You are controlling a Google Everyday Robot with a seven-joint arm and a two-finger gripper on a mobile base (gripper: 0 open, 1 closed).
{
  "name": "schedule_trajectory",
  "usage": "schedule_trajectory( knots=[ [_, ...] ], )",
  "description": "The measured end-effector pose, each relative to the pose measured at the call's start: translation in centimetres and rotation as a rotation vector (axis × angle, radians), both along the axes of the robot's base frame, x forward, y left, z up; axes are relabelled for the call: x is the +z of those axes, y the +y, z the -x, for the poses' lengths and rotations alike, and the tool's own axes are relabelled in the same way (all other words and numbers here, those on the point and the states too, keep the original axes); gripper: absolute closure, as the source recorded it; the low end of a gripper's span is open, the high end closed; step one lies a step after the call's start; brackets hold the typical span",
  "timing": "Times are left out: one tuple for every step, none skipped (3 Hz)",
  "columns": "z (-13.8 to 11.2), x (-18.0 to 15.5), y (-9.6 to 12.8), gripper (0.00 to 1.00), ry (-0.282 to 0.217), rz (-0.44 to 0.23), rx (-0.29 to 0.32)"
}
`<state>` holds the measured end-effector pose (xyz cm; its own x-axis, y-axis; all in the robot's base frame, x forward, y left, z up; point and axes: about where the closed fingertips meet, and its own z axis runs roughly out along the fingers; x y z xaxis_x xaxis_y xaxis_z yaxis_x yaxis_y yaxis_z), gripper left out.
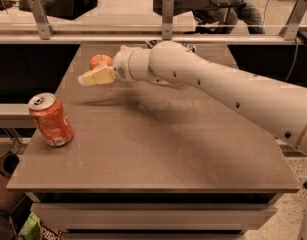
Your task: Pick apple
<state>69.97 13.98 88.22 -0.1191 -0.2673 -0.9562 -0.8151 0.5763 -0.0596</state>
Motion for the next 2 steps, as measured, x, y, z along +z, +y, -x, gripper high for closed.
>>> schedule_trajectory(
  knots=[
    [-1.7,-1.2,0.6,0.00,0.029,0.006,0.005],
    [-3.6,-2.4,0.8,0.00,0.055,-0.004,0.005]
  ],
)
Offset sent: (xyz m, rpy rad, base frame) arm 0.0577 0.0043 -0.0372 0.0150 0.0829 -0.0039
